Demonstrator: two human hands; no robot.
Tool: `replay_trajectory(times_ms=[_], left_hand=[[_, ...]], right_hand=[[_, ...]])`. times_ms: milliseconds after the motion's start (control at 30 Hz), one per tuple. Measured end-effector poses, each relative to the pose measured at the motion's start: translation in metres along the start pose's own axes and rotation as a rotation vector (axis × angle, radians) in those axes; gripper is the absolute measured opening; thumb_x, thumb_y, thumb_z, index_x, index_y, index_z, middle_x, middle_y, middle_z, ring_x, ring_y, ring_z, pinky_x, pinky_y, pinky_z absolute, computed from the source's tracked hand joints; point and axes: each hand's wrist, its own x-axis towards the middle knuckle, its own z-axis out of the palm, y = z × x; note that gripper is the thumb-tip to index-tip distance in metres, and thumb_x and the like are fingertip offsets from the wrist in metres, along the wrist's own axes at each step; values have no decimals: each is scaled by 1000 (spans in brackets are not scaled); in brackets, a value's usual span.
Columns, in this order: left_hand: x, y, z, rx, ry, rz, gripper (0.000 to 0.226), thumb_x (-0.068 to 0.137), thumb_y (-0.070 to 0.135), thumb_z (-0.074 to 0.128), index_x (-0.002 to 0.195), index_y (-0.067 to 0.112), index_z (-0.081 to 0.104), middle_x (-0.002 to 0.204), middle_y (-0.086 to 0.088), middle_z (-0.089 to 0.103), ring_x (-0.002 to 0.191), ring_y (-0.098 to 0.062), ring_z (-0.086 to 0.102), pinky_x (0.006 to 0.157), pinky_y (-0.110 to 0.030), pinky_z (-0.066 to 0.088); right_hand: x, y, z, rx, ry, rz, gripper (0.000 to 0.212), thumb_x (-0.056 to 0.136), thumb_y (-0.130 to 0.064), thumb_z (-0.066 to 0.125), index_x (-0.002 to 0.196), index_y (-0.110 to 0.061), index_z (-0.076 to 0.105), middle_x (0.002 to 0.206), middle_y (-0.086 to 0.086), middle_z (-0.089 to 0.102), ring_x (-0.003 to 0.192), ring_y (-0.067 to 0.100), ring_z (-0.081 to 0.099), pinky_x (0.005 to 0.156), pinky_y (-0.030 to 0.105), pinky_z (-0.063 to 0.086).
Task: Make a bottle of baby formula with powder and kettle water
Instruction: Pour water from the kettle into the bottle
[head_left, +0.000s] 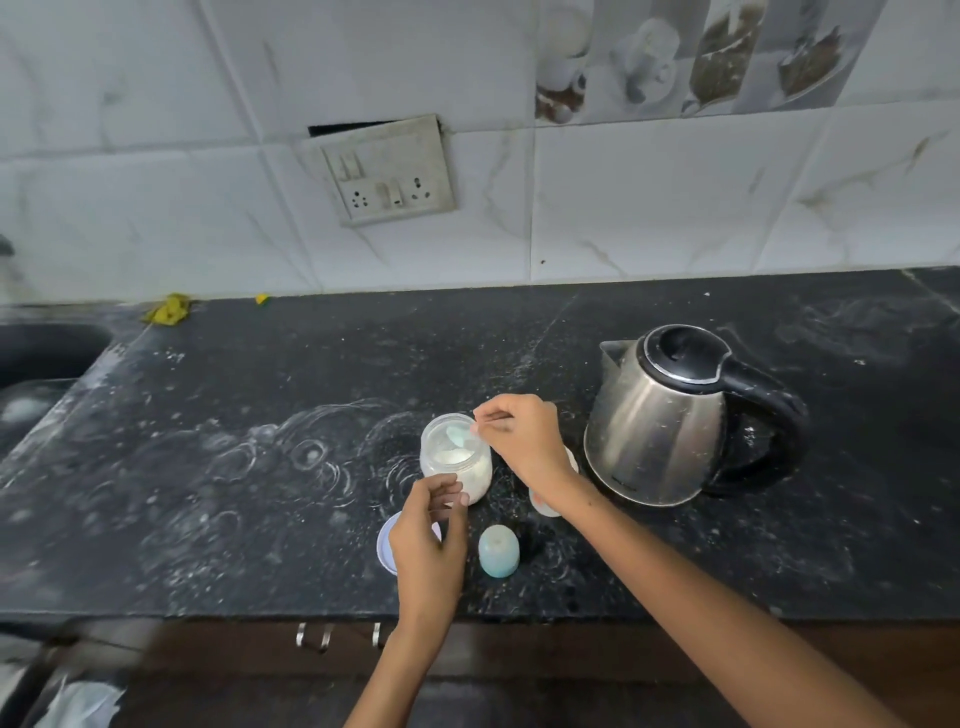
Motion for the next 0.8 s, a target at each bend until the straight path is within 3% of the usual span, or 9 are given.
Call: replay_trajectory(times_ms=[67, 200, 367, 500, 633, 733, 800], left_hand=[[-1, -1, -1, -1, -3, 11, 20, 85, -6, 63, 100, 8, 61, 91, 5, 67, 86, 0, 63, 73, -6, 45], [-2, 1, 2, -40, -32, 23, 20, 86, -5, 62, 99, 11, 61, 90, 8, 67, 87, -2, 63, 72, -7, 45], [1, -4, 16, -68, -132, 23, 22, 85, 8, 68, 103, 17, 60, 95, 6, 67, 92, -9, 64, 80, -25, 53], [5, -6, 39, 15, -278, 50, 46, 76, 22, 79, 115, 17, 56, 109, 8, 63, 104, -4, 58, 90, -26, 49], [16, -6, 66, 78, -435, 44, 76, 68, 23, 84, 132, 8, 45, 127, -3, 54, 115, -14, 51, 101, -31, 41], [24, -8, 80, 103, -490, 40, 80, 63, 25, 87, 130, 9, 46, 125, -4, 56, 114, -17, 53, 99, -34, 43], [28, -10, 87, 115, -495, 33, 70, 64, 22, 87, 122, 11, 51, 116, -1, 60, 106, -18, 57, 91, -31, 45]], right_hand=[[0, 1, 3, 16, -22, 8, 17, 81, -9, 76, 98, -5, 75, 93, 8, 76, 84, 14, 72, 82, 23, 58], [-7, 3, -6, 47, 35, 11, 10, 82, -7, 73, 91, -7, 77, 88, 3, 77, 81, 11, 72, 80, 24, 58], [-31, 16, -37, 226, 98, 35, 11, 84, -2, 70, 87, -11, 76, 84, 1, 76, 81, 11, 73, 77, 22, 57], [-65, 36, -65, 255, 199, 41, 9, 84, -2, 71, 89, -8, 77, 83, 4, 77, 81, 13, 74, 77, 27, 59], [-94, 54, -90, 252, 296, 96, 9, 84, -7, 73, 91, -11, 77, 86, 3, 78, 84, 16, 74, 82, 39, 60], [-107, 55, -112, 211, 402, 76, 10, 84, -8, 73, 93, -11, 77, 90, 1, 77, 86, 14, 74, 82, 37, 60], [-111, 51, -130, 155, 490, -4, 11, 85, -8, 73, 96, -9, 76, 92, 1, 77, 87, 12, 73, 81, 33, 60]])
